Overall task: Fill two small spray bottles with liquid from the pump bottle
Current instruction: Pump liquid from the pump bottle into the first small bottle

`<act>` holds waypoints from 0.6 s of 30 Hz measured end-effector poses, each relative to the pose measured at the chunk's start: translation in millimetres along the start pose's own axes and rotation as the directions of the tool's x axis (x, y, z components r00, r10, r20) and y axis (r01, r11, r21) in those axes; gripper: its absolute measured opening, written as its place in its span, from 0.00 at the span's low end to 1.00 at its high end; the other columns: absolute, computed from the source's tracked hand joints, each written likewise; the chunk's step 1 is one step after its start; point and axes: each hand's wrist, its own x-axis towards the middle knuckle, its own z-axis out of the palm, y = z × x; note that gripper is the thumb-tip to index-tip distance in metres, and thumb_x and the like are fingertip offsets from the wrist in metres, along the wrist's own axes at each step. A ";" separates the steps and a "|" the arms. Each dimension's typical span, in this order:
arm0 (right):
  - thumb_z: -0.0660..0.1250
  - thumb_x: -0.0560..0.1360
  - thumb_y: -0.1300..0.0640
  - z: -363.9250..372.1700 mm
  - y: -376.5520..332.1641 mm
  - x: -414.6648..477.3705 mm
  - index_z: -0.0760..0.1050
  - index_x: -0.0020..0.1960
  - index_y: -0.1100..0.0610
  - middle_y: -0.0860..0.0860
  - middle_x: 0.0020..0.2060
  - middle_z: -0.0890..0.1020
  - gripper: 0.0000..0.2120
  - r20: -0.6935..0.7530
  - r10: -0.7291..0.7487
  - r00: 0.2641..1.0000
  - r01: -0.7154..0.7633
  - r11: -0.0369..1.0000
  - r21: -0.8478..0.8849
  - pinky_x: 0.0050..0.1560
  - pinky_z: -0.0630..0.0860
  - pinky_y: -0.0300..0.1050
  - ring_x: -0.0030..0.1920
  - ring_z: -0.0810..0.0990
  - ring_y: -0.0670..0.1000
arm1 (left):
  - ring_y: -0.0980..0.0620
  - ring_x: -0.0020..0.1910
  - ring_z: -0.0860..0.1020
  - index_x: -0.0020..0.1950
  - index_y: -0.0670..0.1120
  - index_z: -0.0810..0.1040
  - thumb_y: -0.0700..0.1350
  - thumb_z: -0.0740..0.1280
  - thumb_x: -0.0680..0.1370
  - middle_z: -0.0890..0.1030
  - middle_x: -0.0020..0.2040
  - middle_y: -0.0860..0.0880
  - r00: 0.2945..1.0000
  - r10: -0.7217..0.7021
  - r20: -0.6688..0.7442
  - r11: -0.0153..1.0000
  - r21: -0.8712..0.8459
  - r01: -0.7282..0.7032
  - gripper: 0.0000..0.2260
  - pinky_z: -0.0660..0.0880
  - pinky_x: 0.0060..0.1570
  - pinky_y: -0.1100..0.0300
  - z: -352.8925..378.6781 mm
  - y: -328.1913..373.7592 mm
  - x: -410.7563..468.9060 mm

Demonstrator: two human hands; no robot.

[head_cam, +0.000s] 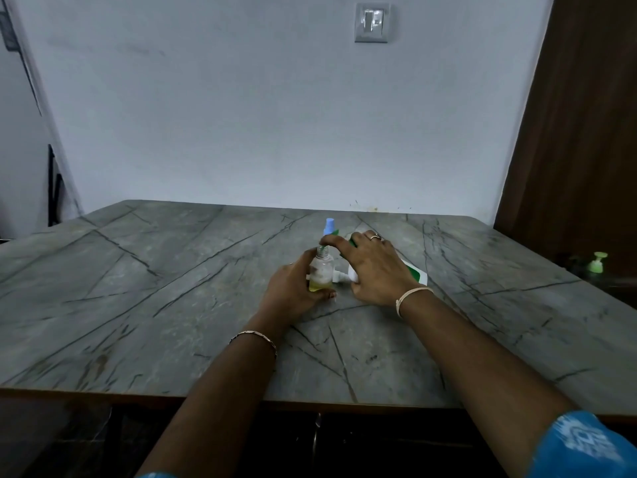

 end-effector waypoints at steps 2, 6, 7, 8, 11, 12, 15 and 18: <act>0.68 0.68 0.56 0.1 -2.8 2.5 0.56 0.73 0.43 0.52 0.53 0.73 0.37 -0.011 0.014 1.000 -0.014 1.000 0.004 0.52 0.70 0.52 0.57 0.70 0.56 | 0.48 0.54 0.79 0.74 0.51 0.62 0.55 0.77 0.66 0.78 0.61 0.46 1.000 -0.005 0.002 1.000 -0.011 0.005 0.40 0.74 0.55 0.57 -0.5 0.0 -0.8; 0.69 0.68 0.56 1.3 -4.6 4.4 0.56 0.72 0.43 0.52 0.53 0.73 0.37 -0.015 0.016 1.000 -0.017 1.000 -0.020 0.52 0.70 0.52 0.58 0.70 0.56 | 0.48 0.56 0.79 0.74 0.51 0.61 0.54 0.77 0.66 0.78 0.62 0.45 1.000 -0.011 0.008 0.999 -0.033 0.011 0.40 0.74 0.55 0.58 -1.0 0.8 -0.8; 0.69 0.68 0.55 1.3 -3.7 3.8 0.55 0.73 0.43 0.52 0.53 0.73 0.38 -0.013 0.014 1.000 -0.015 1.000 -0.024 0.52 0.70 0.52 0.57 0.70 0.56 | 0.48 0.56 0.79 0.74 0.51 0.62 0.54 0.77 0.67 0.78 0.62 0.45 1.000 -0.009 0.007 1.000 -0.030 0.009 0.40 0.73 0.55 0.59 -1.1 1.0 -0.6; 0.69 0.68 0.55 1.1 -2.7 3.0 0.54 0.74 0.42 0.52 0.53 0.73 0.39 -0.012 0.010 1.000 -0.010 1.000 -0.027 0.52 0.70 0.52 0.57 0.70 0.56 | 0.49 0.56 0.79 0.74 0.51 0.62 0.54 0.77 0.67 0.78 0.62 0.46 1.000 -0.009 0.004 1.000 -0.026 0.010 0.40 0.73 0.55 0.59 -1.1 1.1 -0.6; 0.68 0.69 0.55 -0.5 -0.5 -0.7 0.48 0.75 0.40 0.53 0.53 0.73 0.43 0.000 -0.006 1.000 0.006 0.999 -0.042 0.52 0.71 0.52 0.57 0.70 0.56 | 0.49 0.55 0.79 0.73 0.51 0.63 0.54 0.77 0.67 0.79 0.61 0.46 1.000 -0.010 -0.007 0.999 -0.034 0.010 0.39 0.74 0.54 0.59 -0.9 0.4 -0.7; 0.68 0.69 0.55 -0.9 -0.4 -1.4 0.46 0.75 0.39 0.53 0.53 0.73 0.44 0.004 -0.008 1.000 0.008 0.999 -0.043 0.52 0.71 0.52 0.57 0.70 0.56 | 0.49 0.55 0.80 0.73 0.51 0.63 0.54 0.77 0.66 0.79 0.61 0.46 1.000 -0.010 -0.007 0.999 -0.036 0.009 0.39 0.74 0.55 0.58 -0.7 -0.1 -0.7; 0.68 0.69 0.55 -1.9 0.0 -0.1 0.49 0.75 0.41 0.53 0.54 0.73 0.42 0.018 0.004 1.000 -0.003 1.000 -0.019 0.53 0.70 0.52 0.57 0.70 0.56 | 0.49 0.55 0.80 0.74 0.51 0.62 0.54 0.77 0.67 0.78 0.62 0.46 1.000 -0.014 0.005 0.999 -0.038 0.014 0.40 0.75 0.56 0.56 -0.2 -1.0 -0.1; 0.68 0.68 0.57 -0.8 -2.9 2.5 0.53 0.74 0.44 0.52 0.54 0.73 0.39 0.014 0.015 1.000 -0.015 1.000 -0.005 0.54 0.70 0.52 0.58 0.69 0.56 | 0.48 0.54 0.80 0.73 0.51 0.63 0.54 0.77 0.66 0.79 0.61 0.45 1.000 -0.012 -0.003 0.998 -0.056 0.012 0.40 0.76 0.57 0.54 -0.1 -2.0 -0.3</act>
